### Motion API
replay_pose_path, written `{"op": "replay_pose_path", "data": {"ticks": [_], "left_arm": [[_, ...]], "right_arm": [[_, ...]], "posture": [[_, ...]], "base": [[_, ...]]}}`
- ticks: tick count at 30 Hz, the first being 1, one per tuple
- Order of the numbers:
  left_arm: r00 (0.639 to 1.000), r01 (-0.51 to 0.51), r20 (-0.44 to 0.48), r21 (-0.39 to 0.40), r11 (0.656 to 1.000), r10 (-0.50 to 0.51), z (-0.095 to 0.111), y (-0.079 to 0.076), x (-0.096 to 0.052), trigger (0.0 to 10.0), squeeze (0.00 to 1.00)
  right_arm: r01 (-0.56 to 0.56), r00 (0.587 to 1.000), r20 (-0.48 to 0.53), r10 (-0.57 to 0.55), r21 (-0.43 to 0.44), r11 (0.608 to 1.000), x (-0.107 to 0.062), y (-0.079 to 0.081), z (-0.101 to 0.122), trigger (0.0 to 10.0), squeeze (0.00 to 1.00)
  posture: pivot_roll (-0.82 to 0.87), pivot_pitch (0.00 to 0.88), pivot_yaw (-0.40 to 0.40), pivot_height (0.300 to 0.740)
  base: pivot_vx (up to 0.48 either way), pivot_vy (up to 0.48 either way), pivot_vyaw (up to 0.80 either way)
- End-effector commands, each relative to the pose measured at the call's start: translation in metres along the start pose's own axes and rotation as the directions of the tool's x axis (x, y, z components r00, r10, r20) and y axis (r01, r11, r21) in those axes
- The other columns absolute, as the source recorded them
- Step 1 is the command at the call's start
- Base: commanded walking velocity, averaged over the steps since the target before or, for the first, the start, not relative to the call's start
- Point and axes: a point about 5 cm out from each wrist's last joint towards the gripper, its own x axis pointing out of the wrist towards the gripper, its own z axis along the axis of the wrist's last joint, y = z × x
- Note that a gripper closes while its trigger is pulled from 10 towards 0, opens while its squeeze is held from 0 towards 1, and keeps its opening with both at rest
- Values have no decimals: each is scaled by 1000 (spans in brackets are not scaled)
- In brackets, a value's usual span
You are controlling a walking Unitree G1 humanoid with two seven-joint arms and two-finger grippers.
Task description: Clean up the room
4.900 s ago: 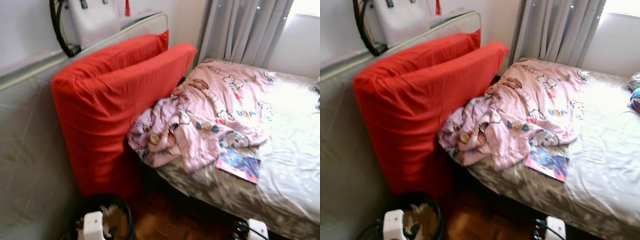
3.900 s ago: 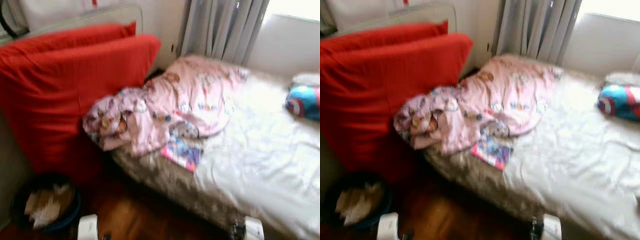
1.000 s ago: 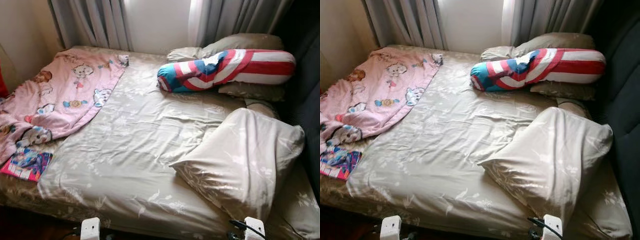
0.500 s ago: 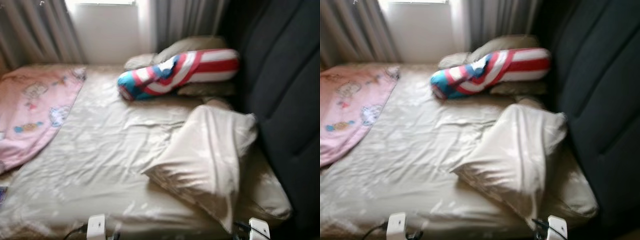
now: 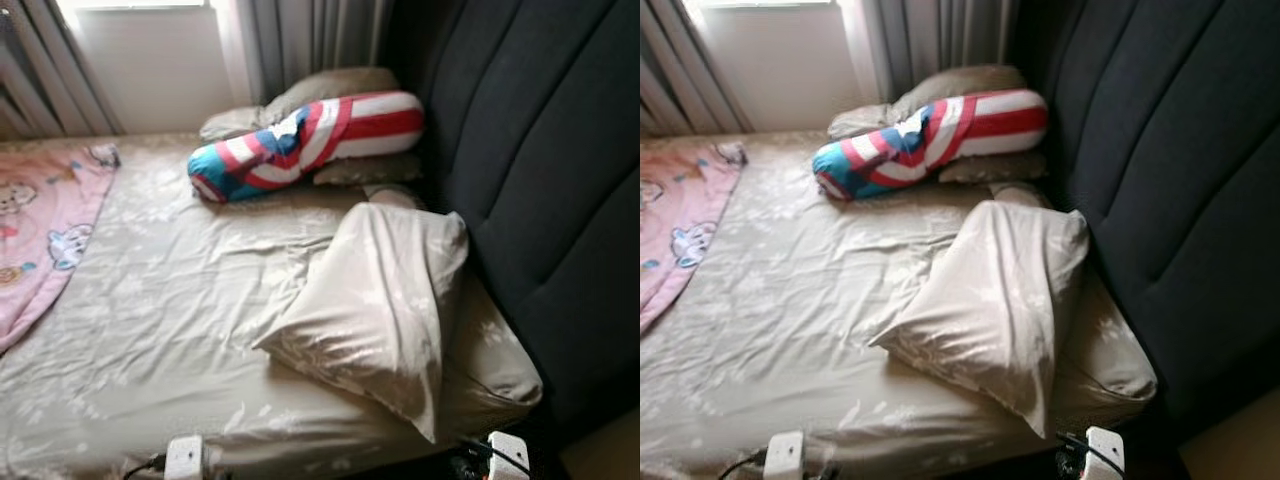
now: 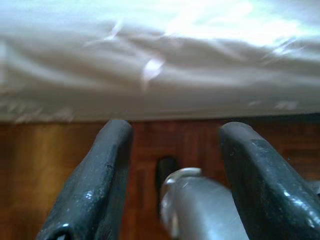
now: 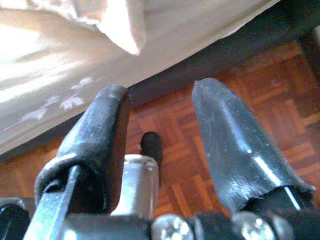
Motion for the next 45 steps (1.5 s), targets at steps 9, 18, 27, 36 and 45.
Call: {"op": "replay_pose_path", "data": {"ticks": [9, 18, 27, 36, 45], "left_arm": [[1000, 3, -20, -7, 1000, -3, -2, -3, 0, 10000, 0], [1000, 0, -18, -9, 1000, 0, -3, -4, 0, 10000, 0], [1000, -4, -18, -9, 1000, 4, -3, -2, 0, 10000, 0], [1000, -3, -11, -7, 1000, 3, -2, -4, 0, 10000, 0], [1000, 2, -3, -5, 1000, -2, 1, -7, 1, 10000, 0]], "right_arm": [[12, 1000, -5, -12, 9, 1000, -1, -4, -2, 10000, 0], [9, 1000, -3, -9, 5, 1000, -1, -4, -2, 10000, 0], [5, 1000, -7, -5, -13, 1000, -1, -4, -2, 10000, 0], [1, 1000, -5, -2, -29, 1000, -1, -4, -1, 10000, 0], [5, 1000, -6, -5, -14, 1000, -1, -4, -2, 10000, 0]], "posture": [[58, 0, -24, 740], [58, 0, -26, 740], [58, 0, -26, 740], [58, 0, -26, 740], [58, 0, -25, 740]], "base": [[0, 0, 0], [0, 0, 0], [0, 0, 0], [0, 0, 420], [0, 0, 0]]}}
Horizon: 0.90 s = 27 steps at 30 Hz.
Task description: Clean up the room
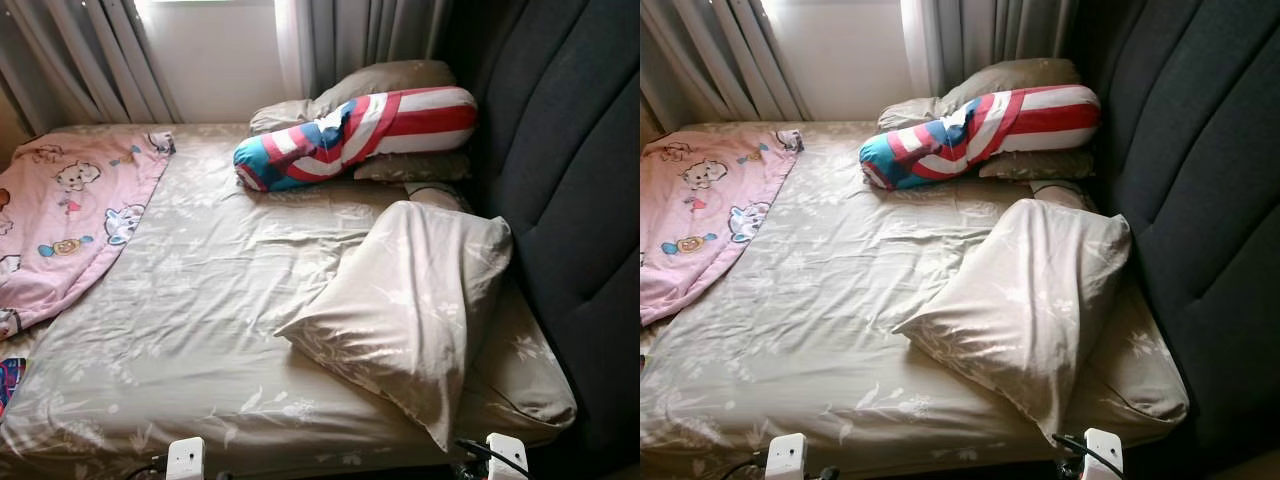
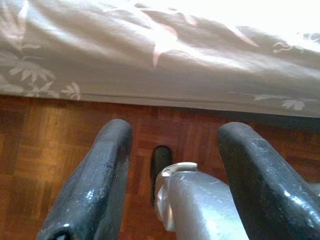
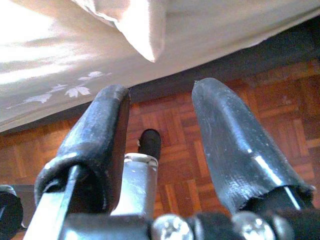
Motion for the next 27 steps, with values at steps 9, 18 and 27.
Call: {"op": "replay_pose_path", "data": {"ticks": [9, 18, 27], "left_arm": [[1000, -6, -11, 2, 1000, 6, -2, 2, -1, 10000, 0], [1000, -6, -10, 4, 1000, 6, -2, 1, 0, 10000, 0], [1000, -3, -14, 3, 1000, 3, -3, 0, 0, 10000, 0]], "right_arm": [[9, 1000, -2, -9, 8, 1000, -1, -3, -2, 10000, 0], [6, 1000, -2, -6, -12, 1000, -1, -3, -1, 10000, 0], [6, 1000, -1, -6, -4, 1000, -1, -3, -1, 10000, 0]], "posture": [[56, 1, -25, 740], [56, 1, -28, 740], [54, 0, -28, 740]], "base": [[27, 0, 0], [247, 0, 338], [250, 0, 126]]}}
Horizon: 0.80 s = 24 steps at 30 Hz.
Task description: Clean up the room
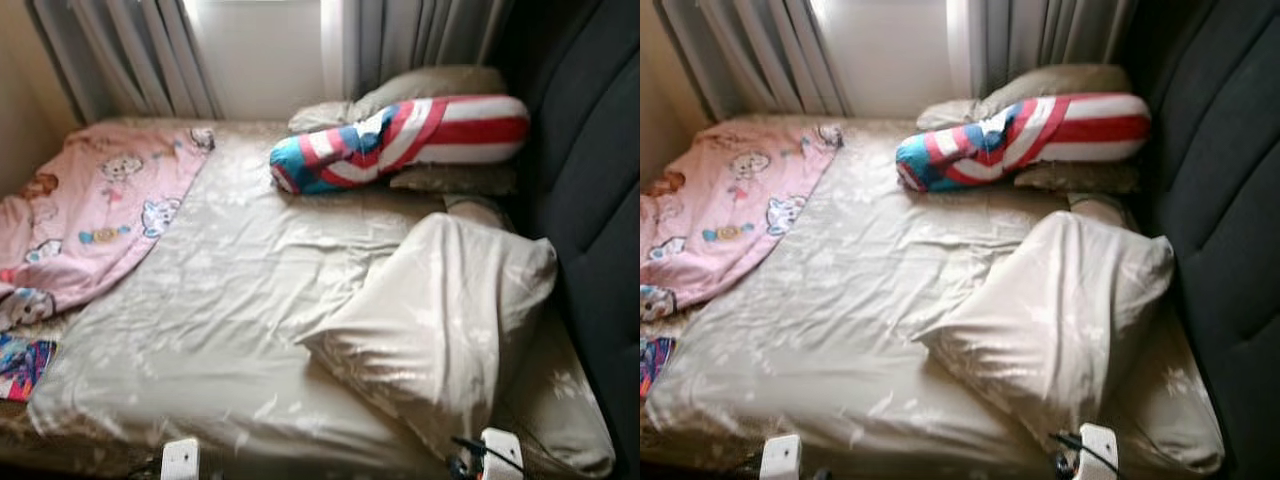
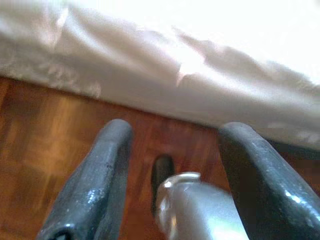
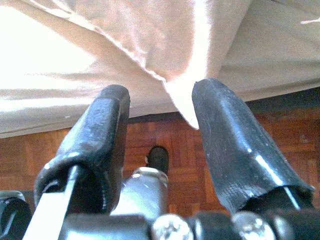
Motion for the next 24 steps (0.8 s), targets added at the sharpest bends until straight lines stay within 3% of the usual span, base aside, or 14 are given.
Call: {"op": "replay_pose_path", "data": {"ticks": [1, 9, 19, 20, 21, 22, 24], "left_arm": [[1000, 2, -23, 2, 1000, -2, -6, 0, -1, 10000, 0], [1000, -2, 10, -1, 1000, 2, -2, 2, -1, 10000, 0], [983, 35, 181, -9, 999, -33, 35, 4, 3, 10000, 0], [975, 48, 218, 1, 999, -47, 43, 2, 4, 10000, 0], [975, 48, 218, 1, 999, -47, 43, 2, 4, 10000, 0], [965, 60, 257, 11, 998, -61, 52, 0, 4, 10000, 0], [947, 76, 312, 19, 997, -78, 63, -2, 4, 10000, 0]], "right_arm": [[8, 1000, 3, -8, 4, 1000, 0, -2, 0, 10000, 0], [13, 999, 36, -13, 3, 1000, -1, -2, 3, 10000, 0], [-8, 992, 126, 5, 26, 1000, -1, 1, 10, 10000, 0], [-34, 978, 206, 30, 16, 999, 8, 19, 42, 10000, 0], [-34, 978, 206, 30, 16, 999, 8, 19, 42, 10000, 0], [-53, 966, 255, 49, 10, 999, 12, 29, 62, 10000, 0], [-63, 961, 272, 60, 4, 998, 13, 30, 68, 10000, 0]], "posture": [[54, 0, -28, 740], [53, 3, -27, 740], [37, 16, -14, 740], [32, 21, -12, 740], [32, 21, -12, 740], [27, 25, -10, 740], [24, 28, -9, 740]], "base": [[251, 0, 0], [31, 0, 0], [0, 0, 0], [0, 0, 0], [0, 0, 0], [0, 0, 0], [0, 0, 0]]}}
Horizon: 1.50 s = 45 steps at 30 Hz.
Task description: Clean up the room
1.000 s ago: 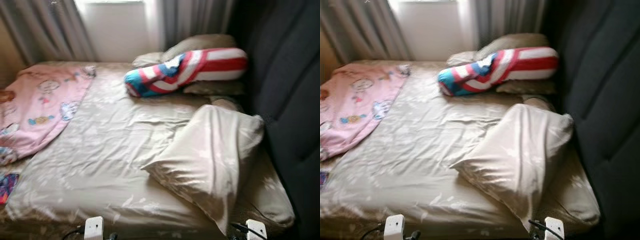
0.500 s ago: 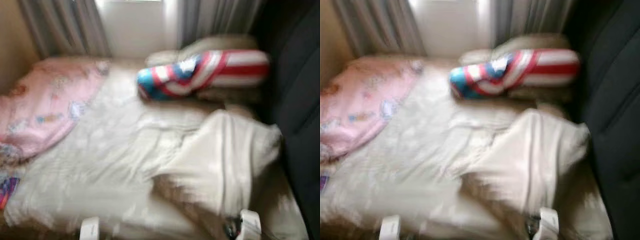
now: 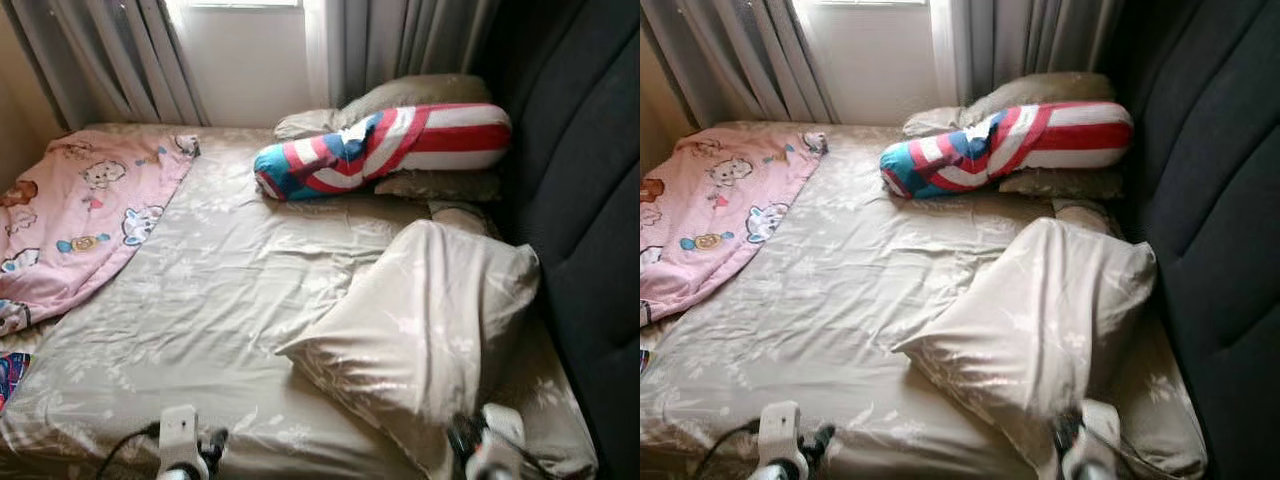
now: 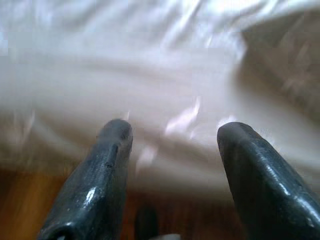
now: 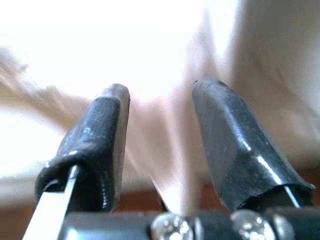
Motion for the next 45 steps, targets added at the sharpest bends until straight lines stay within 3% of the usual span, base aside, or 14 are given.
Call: {"op": "replay_pose_path", "data": {"ticks": [1, 7, 13, 14, 16, 17, 18, 19, 22, 24, 26, 33, 35, 45], "left_arm": [[998, 16, 68, -2, 1000, -16, 12, -2, 3, 10000, 0], [985, 37, 166, 50, 998, -44, 29, -5, 5, 10000, 0], [994, 40, 94, 194, 980, -59, 22, 2, 3, 10000, 0], [999, -27, 38, 249, 968, 18, 16, 17, 1, 10000, 0], [997, -75, 16, 295, 953, 74, 14, 26, 0, 10000, 0], [984, -175, 38, 358, 917, 173, 18, 43, -2, 10000, 0], [984, -175, 38, 358, 917, 173, 18, 43, -2, 10000, 0], [956, -291, 121, 323, 901, 266, 33, 57, -3, 10000, 0], [932, -340, 212, 238, 910, 293, 50, 62, -3, 10000, 0], [921, -266, 334, 165, 950, 200, 72, 51, 0, 10000, 0], [931, -134, 359, 183, 974, 61, 86, 28, 9, 10000, 0], [920, -42, 391, 119, 992, -8, 100, 1, 17, 10000, 0], [909, 30, 408, 144, 989, -87, 101, -13, 17, 10000, 0], [889, 35, 448, 134, 990, -92, 98, -7, 11, 10000, 0]], "right_arm": [[-5, 999, 54, 5, -4, 1000, 2, 1, 10, 10000, 0], [-45, 983, 177, 49, -25, 999, 9, 18, 34, 10000, 0], [-48, 983, 176, 52, -25, 999, 10, 20, 36, 10000, 0], [-49, 983, 178, 52, -23, 999, 10, 20, 37, 10000, 0], [-48, 983, 179, 51, -21, 999, 10, 20, 37, 10000, 0], [-45, 983, 178, 48, -20, 999, 10, 18, 37, 10000, 0], [-45, 983, 178, 48, -20, 999, 10, 18, 37, 10000, 0], [-42, 983, 178, 45, -19, 999, 9, 17, 35, 10000, 0], [-41, 982, 182, 44, -17, 999, 9, 17, 35, 10000, 0], [-38, 980, 194, 40, -14, 999, 8, 16, 36, 10000, 0], [-28, 971, 238, 26, 4, 1000, 8, 16, 42, 10000, 0], [-32, 945, 325, 30, 3, 999, 8, 18, 57, 10000, 0], [-55, 933, 356, 58, -20, 998, 9, 23, 65, 10000, 0], [-90, 900, 423, 102, -49, 995, 9, 31, 82, 10000, 0]], "posture": [[25, 28, -9, 740], [32, 31, -15, 740], [29, 30, -13, 740], [24, 29, -12, 740], [23, 28, -12, 740], [20, 28, -14, 740], [20, 28, -14, 740], [19, 28, -16, 740], [20, 34, -15, 740], [19, 48, -2, 740], [3, 51, 24, 740], [-7, 74, 31, 740], [-1, 83, 19, 740], [0, 95, -13, 740]], "base": [[0, 0, 0], [0, 0, 0], [0, 0, 0], [0, 0, 0], [0, 0, 0], [0, 0, 0], [0, 0, 0], [0, 0, 0], [0, 0, 0], [0, 0, 0], [0, 0, 0], [0, 0, 0], [0, 0, 0], [0, 0, 0]]}}
